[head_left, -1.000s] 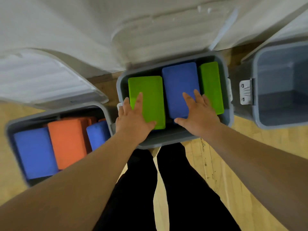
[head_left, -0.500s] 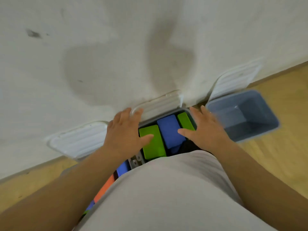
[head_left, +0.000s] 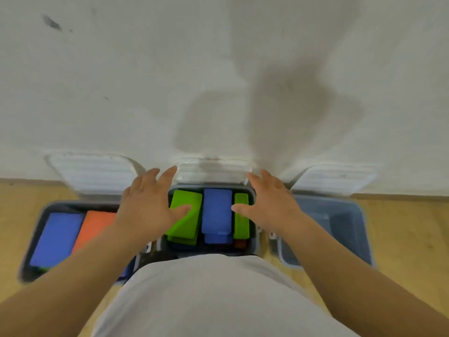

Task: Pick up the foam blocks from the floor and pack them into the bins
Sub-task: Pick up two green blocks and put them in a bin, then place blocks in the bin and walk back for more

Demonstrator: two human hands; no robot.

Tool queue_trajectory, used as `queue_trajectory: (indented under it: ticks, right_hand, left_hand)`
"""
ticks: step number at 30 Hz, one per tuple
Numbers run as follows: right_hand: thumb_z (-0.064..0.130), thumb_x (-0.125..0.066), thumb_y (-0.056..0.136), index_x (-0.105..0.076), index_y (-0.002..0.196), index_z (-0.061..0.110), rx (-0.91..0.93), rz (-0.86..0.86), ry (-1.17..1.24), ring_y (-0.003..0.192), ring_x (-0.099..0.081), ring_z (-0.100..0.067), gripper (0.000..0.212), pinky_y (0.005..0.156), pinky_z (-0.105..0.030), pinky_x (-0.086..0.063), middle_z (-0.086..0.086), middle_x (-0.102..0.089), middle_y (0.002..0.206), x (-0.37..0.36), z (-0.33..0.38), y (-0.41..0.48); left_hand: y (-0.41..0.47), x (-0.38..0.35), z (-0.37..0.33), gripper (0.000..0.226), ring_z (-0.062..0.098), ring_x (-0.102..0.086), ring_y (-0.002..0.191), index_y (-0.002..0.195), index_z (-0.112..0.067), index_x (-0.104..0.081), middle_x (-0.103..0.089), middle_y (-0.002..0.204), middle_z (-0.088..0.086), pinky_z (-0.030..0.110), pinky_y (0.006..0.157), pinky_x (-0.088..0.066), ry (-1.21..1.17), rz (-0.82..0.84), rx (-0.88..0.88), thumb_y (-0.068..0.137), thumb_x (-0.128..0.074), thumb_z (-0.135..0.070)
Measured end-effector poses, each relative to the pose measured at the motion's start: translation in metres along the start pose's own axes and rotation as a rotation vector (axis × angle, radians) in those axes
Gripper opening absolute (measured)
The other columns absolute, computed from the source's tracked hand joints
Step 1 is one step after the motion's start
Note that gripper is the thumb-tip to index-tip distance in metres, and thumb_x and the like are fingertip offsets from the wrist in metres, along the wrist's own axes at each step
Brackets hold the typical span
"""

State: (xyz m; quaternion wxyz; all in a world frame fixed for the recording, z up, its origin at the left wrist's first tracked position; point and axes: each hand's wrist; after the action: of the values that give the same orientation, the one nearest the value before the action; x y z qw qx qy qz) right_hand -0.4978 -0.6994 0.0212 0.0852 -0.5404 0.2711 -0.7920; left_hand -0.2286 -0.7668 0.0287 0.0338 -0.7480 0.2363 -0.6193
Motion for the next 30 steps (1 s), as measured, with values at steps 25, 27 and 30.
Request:
queue_trajectory:
  ticks: [25, 27, 30]
  right_hand:
    - [0.079, -0.049, 0.087, -0.006, 0.163, 0.035, 1.318, 0.525, -1.043, 0.157, -0.005, -0.033, 0.097, 0.125, -0.052, -0.016, -0.007, 0.000, 0.172, -0.174, 0.047, -0.214]
    - [0.080, -0.047, 0.087, -0.006, 0.162, 0.034, 1.437, 0.516, -1.130, 0.157, -0.007, -0.034, 0.097, 0.125, -0.053, -0.015, -0.008, -0.002, 0.171, -0.200, 0.028, -0.271]
    - [0.081, -0.046, 0.086, -0.008, 0.162, 0.033, 1.602, 0.480, -1.252, 0.156, -0.010, -0.035, 0.097, 0.122, -0.055, -0.018, -0.008, -0.005, 0.171, -0.238, -0.014, -0.364]
  left_hand:
    - [-0.474, -0.251, -0.230, 0.098, 0.031, -0.013, 0.155, 0.160, -0.039, 0.000, -0.013, 0.168, 0.005, 0.052, 0.123, -0.023, -0.658, -0.163, 1.570, 0.085, -0.046, -0.081]
    - [-0.520, -0.283, -0.278, 0.098, 0.030, -0.011, 0.155, 0.160, -0.039, 0.003, -0.011, 0.169, 0.006, 0.052, 0.123, -0.020, -0.696, -0.177, 1.670, 0.085, -0.043, -0.083]
    - [-0.590, -0.328, -0.357, 0.098, 0.032, -0.010, 0.155, 0.161, -0.038, 0.003, -0.008, 0.169, 0.007, 0.052, 0.123, -0.019, -0.759, -0.202, 1.822, 0.086, -0.043, -0.082]
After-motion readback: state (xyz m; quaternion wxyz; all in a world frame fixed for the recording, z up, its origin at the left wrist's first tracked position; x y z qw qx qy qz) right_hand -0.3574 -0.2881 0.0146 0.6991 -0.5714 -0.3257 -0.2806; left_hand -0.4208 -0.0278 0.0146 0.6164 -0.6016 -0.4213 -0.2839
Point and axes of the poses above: each hand's wrist, its own y-axis towards the middle knuckle, its own x-axis out of the back of the hand, z = x × y
